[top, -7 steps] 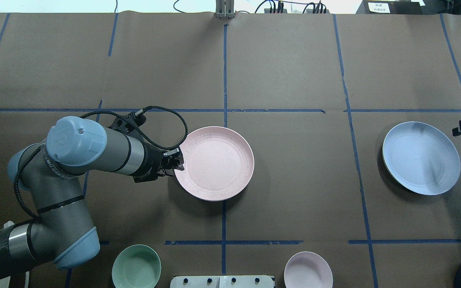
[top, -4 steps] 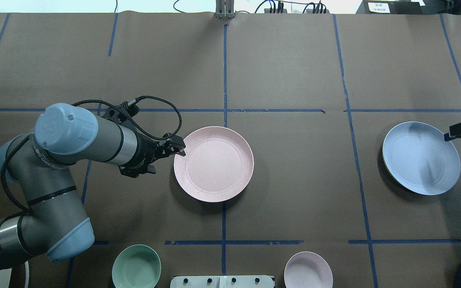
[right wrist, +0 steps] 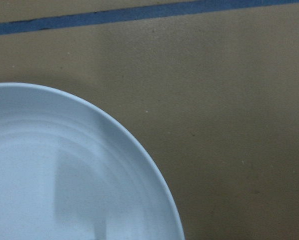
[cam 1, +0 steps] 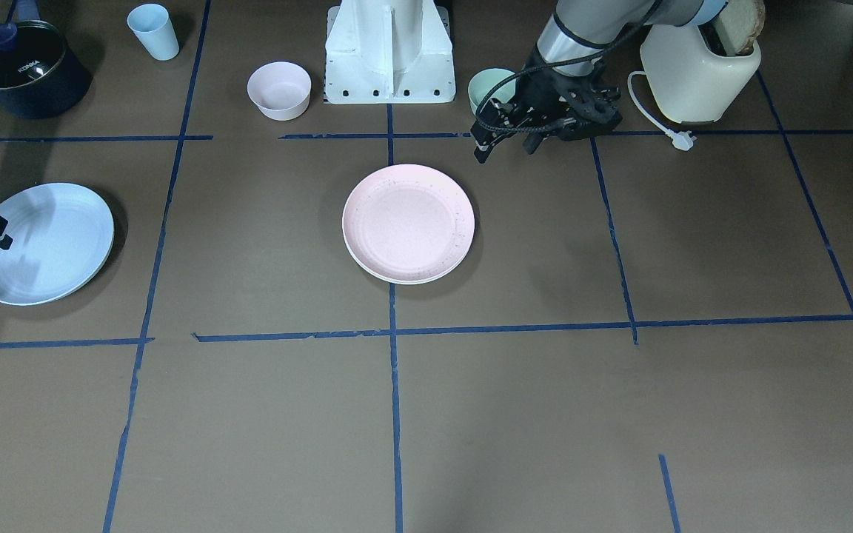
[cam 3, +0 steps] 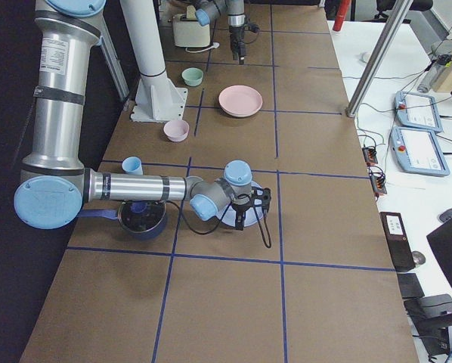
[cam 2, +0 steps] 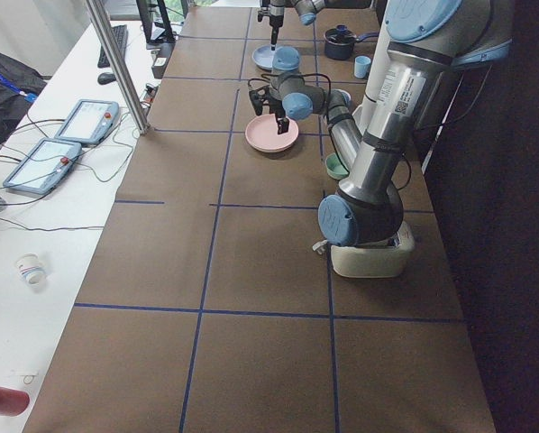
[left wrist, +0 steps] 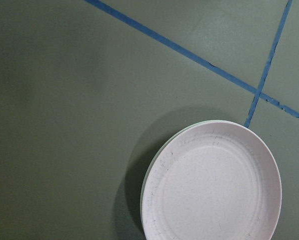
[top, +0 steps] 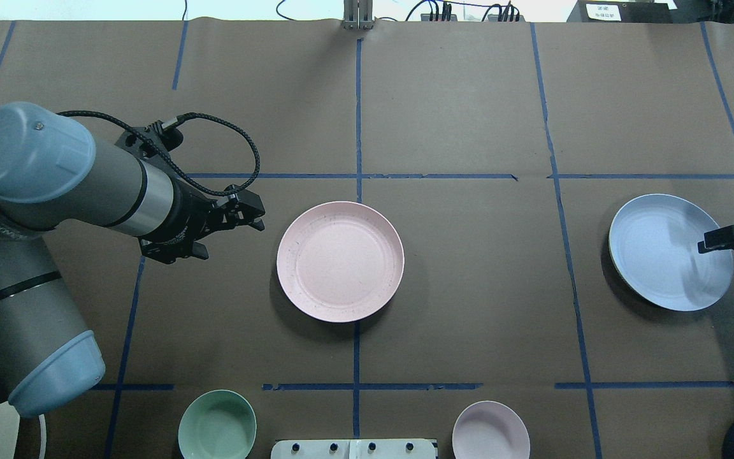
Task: Stack three plates with pink and blue
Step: 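Open and draw back the left gripper while the right gripper grasps the blue plate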
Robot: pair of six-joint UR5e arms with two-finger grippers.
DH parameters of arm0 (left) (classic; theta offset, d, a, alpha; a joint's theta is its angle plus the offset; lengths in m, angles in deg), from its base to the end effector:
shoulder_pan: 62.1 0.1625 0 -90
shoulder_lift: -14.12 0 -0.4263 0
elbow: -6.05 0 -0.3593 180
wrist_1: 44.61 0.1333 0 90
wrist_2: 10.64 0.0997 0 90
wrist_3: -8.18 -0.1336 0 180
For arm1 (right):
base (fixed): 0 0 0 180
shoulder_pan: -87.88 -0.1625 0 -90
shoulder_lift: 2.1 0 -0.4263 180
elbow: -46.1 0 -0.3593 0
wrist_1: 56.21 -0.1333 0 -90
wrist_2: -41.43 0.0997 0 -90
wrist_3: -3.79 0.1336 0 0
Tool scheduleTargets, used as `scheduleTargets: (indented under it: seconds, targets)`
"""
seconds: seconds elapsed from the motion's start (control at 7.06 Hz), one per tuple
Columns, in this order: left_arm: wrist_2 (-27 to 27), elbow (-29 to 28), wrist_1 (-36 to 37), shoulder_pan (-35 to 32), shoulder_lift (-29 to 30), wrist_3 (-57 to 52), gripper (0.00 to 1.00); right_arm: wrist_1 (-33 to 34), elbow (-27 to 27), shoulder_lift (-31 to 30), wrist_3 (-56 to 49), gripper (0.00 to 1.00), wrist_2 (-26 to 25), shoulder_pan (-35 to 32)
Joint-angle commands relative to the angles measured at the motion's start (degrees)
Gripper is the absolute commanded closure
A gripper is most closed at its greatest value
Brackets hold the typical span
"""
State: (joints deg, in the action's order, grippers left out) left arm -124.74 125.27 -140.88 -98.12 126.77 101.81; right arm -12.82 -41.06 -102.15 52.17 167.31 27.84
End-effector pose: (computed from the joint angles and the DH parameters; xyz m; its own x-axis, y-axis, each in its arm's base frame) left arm 0.3922 -0.3826 0.2530 0.4098 -0.3694 -0.8340 0.2828 0.9207 -0.2689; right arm -0.1615 -0.3904 0.6971 0.6688 0.0827 0.7388 -0.1274 0.9918 0.0043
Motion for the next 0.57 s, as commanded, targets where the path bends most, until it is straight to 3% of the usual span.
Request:
scheduleTargets:
  seconds: [0.0,0.14,0.28,0.42]
  targets:
    - [0.0,0.5,0.7,-0.3,-0.4,-0.3,0.00,-1.4,0.5,-0.4,0.7,0.13,-0.2,0.1]
    - [0.0,0.5,0.7,-0.4,-0.7,-0.4,0.00,-1.4,0.5,-0.3,1.4,0.56,-0.1,0.1]
    - [0.0,0.4,0.7,-0.5,-0.8,-0.4,0.00,-1.3,0.0,-0.5,1.4,0.92,0.0,-0.1]
    - [0.1,0.4,0.7,-0.5,-0.8,-0.4,0.00,-1.4,-0.1,-0.5,1.4,1.00,0.1,-0.1]
